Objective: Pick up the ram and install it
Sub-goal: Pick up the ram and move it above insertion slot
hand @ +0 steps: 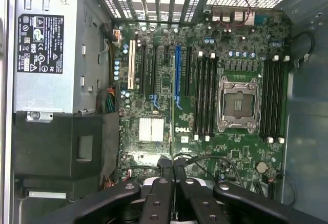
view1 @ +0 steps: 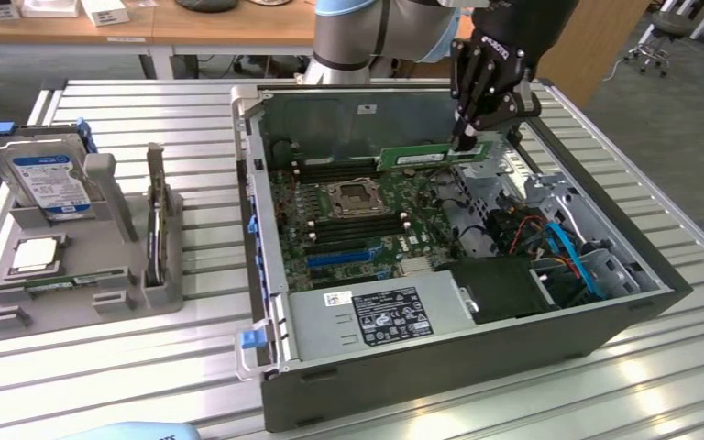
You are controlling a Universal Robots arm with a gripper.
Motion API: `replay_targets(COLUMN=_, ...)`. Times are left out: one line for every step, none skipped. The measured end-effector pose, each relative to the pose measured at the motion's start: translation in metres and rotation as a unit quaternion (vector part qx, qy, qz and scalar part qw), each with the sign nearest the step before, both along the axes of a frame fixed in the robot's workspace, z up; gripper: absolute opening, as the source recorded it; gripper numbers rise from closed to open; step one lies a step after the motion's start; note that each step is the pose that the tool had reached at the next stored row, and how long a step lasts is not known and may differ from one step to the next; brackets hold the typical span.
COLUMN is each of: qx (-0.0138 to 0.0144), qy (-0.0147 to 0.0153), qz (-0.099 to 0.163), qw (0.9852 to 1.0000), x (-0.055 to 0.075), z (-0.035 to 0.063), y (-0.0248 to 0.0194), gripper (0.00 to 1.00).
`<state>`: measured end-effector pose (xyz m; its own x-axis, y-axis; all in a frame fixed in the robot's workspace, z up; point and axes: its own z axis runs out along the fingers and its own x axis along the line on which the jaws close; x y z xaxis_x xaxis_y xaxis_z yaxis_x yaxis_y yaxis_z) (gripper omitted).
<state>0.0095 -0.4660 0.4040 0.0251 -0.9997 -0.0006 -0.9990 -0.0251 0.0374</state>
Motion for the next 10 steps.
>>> replay_targets(qx=0.0, qy=0.0, qz=0.0, qw=1.0, x=0.0, z=0.0, y=0.0, gripper=0.11)
replay_targets(qx=0.0, qy=-0.0003, qz=0.0, qw=1.0, x=-0.001, z=-0.0002, y=0.0002, gripper=0.11)
replay_targets(qx=0.0, qy=-0.001, qz=0.0, qw=1.0, x=-0.003, z=-0.0003, y=0.0005, gripper=0.11)
replay_targets(qx=0.0, qy=-0.0016, qz=0.0, qw=1.0, x=-0.005, z=-0.0004, y=0.0008, gripper=0.11)
replay_targets(qx=0.0, qy=-0.0024, qz=0.0, qw=1.0, x=-0.007, z=-0.0004, y=0.0012, gripper=0.11)
replay_targets(qx=0.0, qy=-0.0031, qz=0.0, qw=1.0, x=-0.009, z=-0.0005, y=0.0015, gripper=0.11)
replay_targets(qx=0.0, qy=-0.0039, qz=0.0, qw=1.0, x=-0.011, z=-0.0006, y=0.0018, gripper=0.11)
replay_targets(qx=0.0, qy=-0.0045, qz=0.0, qw=1.0, x=-0.014, z=-0.0006, y=0.0021, gripper=0.11)
replay_targets(qx=0.0, qy=-0.005, qz=0.0, qw=1.0, x=-0.016, z=-0.0007, y=0.0024, gripper=0.11)
replay_targets(qx=0.0, qy=-0.0052, qz=0.0, qw=1.0, x=-0.017, z=-0.0007, y=0.0028, gripper=0.11)
